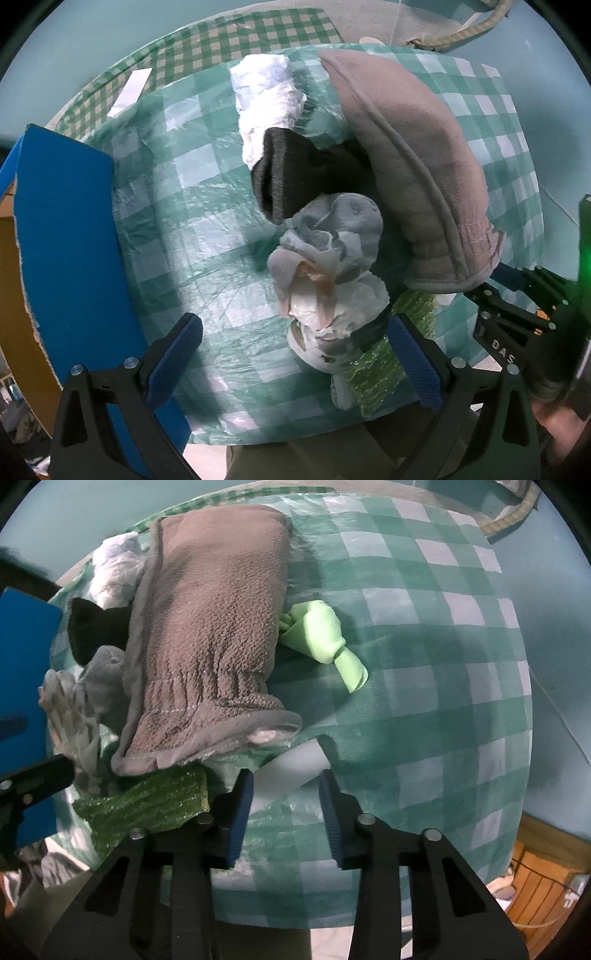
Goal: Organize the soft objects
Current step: 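Close the left tool on the white plastic bag bundle and lift it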
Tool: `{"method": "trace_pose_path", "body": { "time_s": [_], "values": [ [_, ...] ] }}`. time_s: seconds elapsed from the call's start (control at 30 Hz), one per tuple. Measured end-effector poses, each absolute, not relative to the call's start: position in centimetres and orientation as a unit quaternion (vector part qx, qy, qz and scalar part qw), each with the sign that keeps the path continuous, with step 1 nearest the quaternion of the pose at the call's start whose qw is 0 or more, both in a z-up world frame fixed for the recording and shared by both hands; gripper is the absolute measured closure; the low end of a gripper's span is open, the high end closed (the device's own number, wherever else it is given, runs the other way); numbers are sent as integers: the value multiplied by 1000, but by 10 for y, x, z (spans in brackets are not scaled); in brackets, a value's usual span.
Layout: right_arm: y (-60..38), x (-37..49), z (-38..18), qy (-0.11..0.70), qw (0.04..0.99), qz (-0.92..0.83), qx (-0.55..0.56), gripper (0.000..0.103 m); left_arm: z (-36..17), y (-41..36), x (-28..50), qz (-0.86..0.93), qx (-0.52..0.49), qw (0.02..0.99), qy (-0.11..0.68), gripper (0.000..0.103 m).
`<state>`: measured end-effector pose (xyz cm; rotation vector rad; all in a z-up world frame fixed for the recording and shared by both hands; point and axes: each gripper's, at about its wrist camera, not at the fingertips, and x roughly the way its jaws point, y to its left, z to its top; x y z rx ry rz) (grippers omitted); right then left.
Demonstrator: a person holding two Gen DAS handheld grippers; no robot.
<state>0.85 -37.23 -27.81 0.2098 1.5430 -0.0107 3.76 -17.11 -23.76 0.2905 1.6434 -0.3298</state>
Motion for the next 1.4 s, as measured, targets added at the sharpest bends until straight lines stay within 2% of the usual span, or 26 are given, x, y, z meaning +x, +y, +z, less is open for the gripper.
{"method": "trace_pose_path", "body": {
  "time_s": [0.23, 0.3, 0.37, 0.43, 0.5, 0.57, 0.63, 1.03, 1.4],
  "values": [
    [-385, -1, -274, 693, 715, 14, 93, 84, -251, -178, 38, -136, 143, 660, 725, 4],
    [-390, -7, -276, 694, 714, 14, 94, 84, -254, -177, 36, -133, 137, 660, 726, 18],
    [-403, -8, -275, 695, 712, 13, 100, 84, -257, -173, 37, -126, 130, 656, 733, 40],
    [-411, -7, -276, 694, 710, 18, 115, 84, -261, -166, 38, -115, 120, 652, 740, 51],
    [-422, -11, -274, 694, 709, 13, 122, 82, -262, -160, 39, -108, 109, 653, 742, 56],
    [-420, -14, -276, 696, 705, 10, 134, 73, -261, -152, 41, -104, 96, 655, 742, 61],
    [-417, -15, -278, 696, 704, 7, 145, 67, -259, -146, 41, -102, 93, 657, 741, 63],
    [-414, -11, -278, 689, 699, 2, 192, 65, -252, -118, 35, -88, 103, 662, 737, 64],
    [-383, 3, -289, 697, 693, -32, 180, 65, -243, -122, 33, -102, 126, 664, 730, 64]
  ]
}}
